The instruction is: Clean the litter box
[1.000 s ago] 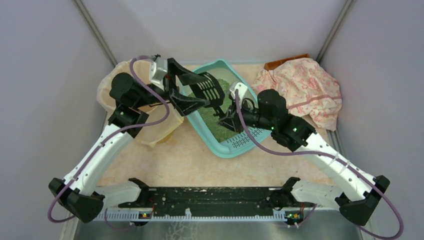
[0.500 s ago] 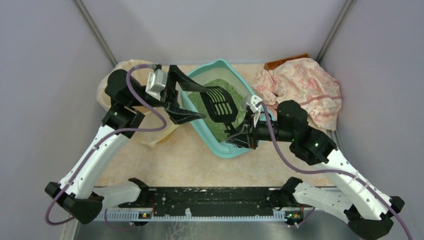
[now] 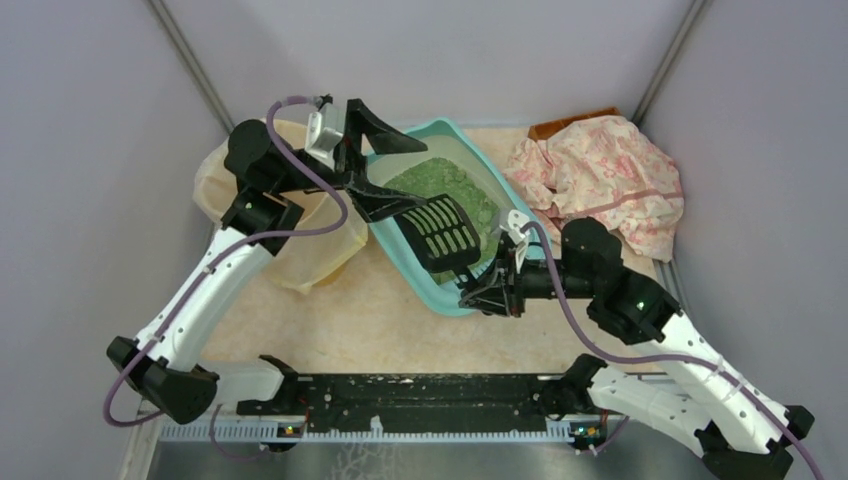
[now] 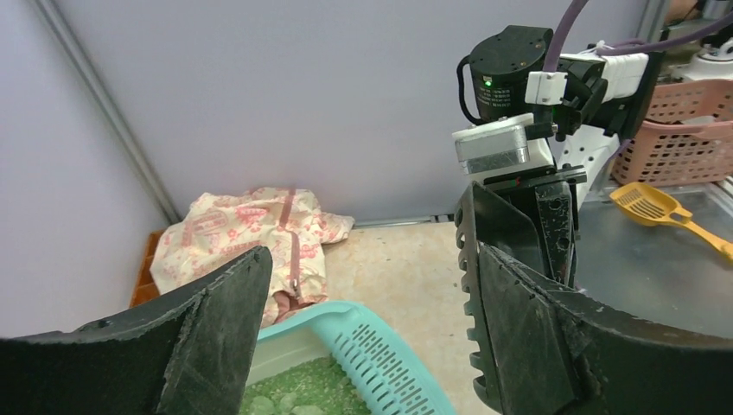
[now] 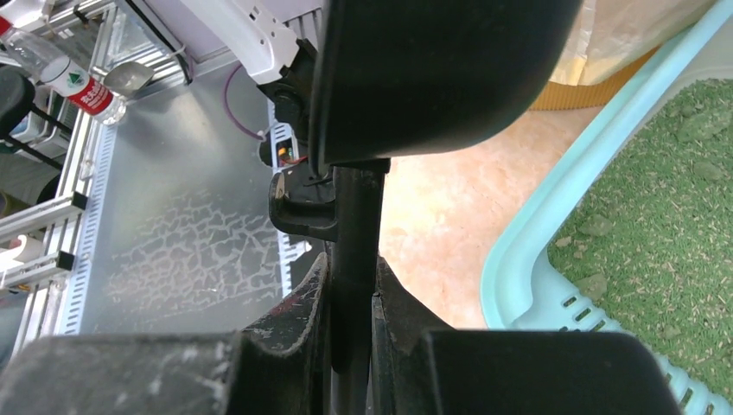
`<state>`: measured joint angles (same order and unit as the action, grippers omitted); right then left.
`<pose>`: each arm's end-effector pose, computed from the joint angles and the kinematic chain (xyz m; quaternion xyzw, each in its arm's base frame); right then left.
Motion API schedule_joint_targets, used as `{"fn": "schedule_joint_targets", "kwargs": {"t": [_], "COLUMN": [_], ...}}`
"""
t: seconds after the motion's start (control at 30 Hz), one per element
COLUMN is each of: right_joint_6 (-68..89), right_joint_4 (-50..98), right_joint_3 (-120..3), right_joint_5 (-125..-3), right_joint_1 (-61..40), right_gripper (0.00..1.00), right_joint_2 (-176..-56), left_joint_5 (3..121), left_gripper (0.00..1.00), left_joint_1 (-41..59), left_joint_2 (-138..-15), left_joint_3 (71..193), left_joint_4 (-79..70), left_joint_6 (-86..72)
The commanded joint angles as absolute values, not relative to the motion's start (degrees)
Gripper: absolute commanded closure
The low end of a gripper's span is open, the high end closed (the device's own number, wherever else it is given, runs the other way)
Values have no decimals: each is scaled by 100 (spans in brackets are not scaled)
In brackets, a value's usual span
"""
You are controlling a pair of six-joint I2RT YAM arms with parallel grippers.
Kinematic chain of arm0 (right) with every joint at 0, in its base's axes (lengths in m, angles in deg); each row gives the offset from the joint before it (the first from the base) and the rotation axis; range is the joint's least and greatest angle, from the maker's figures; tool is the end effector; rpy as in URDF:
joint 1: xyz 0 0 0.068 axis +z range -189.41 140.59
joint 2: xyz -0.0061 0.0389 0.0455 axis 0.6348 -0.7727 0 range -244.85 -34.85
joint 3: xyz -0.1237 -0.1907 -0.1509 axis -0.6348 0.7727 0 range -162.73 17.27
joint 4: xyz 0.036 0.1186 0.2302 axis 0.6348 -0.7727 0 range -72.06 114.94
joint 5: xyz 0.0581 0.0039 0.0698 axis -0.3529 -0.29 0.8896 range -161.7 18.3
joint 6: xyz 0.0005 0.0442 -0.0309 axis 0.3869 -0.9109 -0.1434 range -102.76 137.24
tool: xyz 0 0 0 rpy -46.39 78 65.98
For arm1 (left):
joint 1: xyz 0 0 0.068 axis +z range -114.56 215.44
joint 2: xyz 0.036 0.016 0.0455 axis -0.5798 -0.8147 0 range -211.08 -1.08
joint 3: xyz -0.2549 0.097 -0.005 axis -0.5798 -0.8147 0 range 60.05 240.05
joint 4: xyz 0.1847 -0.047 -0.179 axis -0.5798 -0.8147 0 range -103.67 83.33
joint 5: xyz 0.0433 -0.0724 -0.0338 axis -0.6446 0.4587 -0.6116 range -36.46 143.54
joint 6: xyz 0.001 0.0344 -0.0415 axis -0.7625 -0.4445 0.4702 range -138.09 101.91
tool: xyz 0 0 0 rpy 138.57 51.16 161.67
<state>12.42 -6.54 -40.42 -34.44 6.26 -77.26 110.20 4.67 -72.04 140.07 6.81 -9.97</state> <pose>0.0851 0.1180 0.3853 -0.4442 0.6433 0.4736 0.4057 0.2021 -0.1548 0.4967 0.4830 0.4017 -0.4922 0.6026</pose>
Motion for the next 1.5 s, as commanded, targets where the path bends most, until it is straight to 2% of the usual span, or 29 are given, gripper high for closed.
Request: {"fn": "schedule_joint_targets", "kwargs": {"t": [0.0, 0.13, 0.3, 0.57, 0.67, 0.73, 1.03, 1.17, 1.23, 1.27, 1.3, 1.33, 1.4, 1.47], "right_joint_6": [1486, 1638, 1968, 1954, 1904, 1912, 1955, 1957, 1908, 1895, 1880, 1874, 1857, 1880], "right_joint_4": [-673, -801, -914, -685, -688, -754, -834, -739, -628, -587, -536, -489, -433, -408], "right_joint_3": [-4161, -4325, -4404, -4346, -4398, -4475, -4957, -4935, -4846, -4813, -4782, -4757, -4723, -4697], "right_joint_5": [-2998, -3117, -3363, -3494, -3505, -3533, -3504, -3374, -3340, -3331, -3317, -3305, -3291, -3293], "right_joint_1": [707, 708, 707, 702, 706, 701, 700, 705, 702, 704, 702, 701, 701, 705], "right_gripper": [100, 100, 100, 100, 100, 100, 100, 100, 100, 100, 100, 100, 100, 100], "right_joint_2": [-7472, -7532, -7792, -7905, -7836, -7816, -8176, -8271, -8288, -8299, -8301, -8309, -8317, -8336], "left_joint_5": [11218, 11530, 11380, 10867, 11159, 11397, 11595, 11551, 11541, 11503, 11455, 11369, 11083, 10967], "left_gripper": [7, 9, 9, 11, 5, 4, 18, 10, 10, 13, 24, 38, 98, 100], "left_joint_1": [512, 496, 493, 516, 520, 520, 486, 438, 405, 370, 295, 238, 127, 54], "left_joint_2": [-7502, -7205, -6534, -6248, -6410, -6516, -6266, -6292, -6363, -6400, -6435, -6463, -6509, -6561], "left_joint_3": [14236, 13595, 13144, 13966, 14270, 14223, 12976, 12717, 12749, 12782, 12804, 12805, 12835, 12839], "left_joint_4": [1279, 1843, 1533, -298, -578, -461, 698, 907, 939, 939, 948, 941, 656, 519], "left_joint_6": [-533, -29, -108, -1058, -1032, -762, 315, 504, 608, 657, 680, 680, 460, 329]}}
